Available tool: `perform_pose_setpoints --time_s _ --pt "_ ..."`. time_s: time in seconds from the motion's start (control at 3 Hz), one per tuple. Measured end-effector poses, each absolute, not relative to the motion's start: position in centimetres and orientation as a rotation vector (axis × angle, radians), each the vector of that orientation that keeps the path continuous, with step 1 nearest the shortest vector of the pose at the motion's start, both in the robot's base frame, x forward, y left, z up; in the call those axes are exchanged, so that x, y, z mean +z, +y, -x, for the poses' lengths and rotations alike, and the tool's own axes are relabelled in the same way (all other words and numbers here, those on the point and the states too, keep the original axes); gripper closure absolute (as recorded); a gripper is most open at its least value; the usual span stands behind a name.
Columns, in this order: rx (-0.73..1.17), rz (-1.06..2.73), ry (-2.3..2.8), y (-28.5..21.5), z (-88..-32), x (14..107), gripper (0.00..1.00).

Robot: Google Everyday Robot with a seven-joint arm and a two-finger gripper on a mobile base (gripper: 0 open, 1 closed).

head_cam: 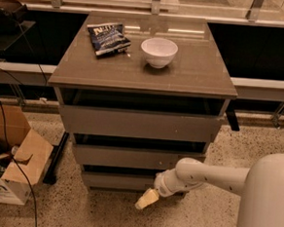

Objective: Open bottom drawer

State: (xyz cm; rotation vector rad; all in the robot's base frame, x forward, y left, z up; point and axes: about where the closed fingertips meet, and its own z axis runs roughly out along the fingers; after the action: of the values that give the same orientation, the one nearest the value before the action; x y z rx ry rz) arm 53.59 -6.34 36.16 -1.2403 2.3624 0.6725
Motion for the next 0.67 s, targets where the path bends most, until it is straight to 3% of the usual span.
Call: perform_pose_setpoints --time_s 0.67 --pt "0.750 1.094 2.373 -7.7 -54.8 29.6 0.00"
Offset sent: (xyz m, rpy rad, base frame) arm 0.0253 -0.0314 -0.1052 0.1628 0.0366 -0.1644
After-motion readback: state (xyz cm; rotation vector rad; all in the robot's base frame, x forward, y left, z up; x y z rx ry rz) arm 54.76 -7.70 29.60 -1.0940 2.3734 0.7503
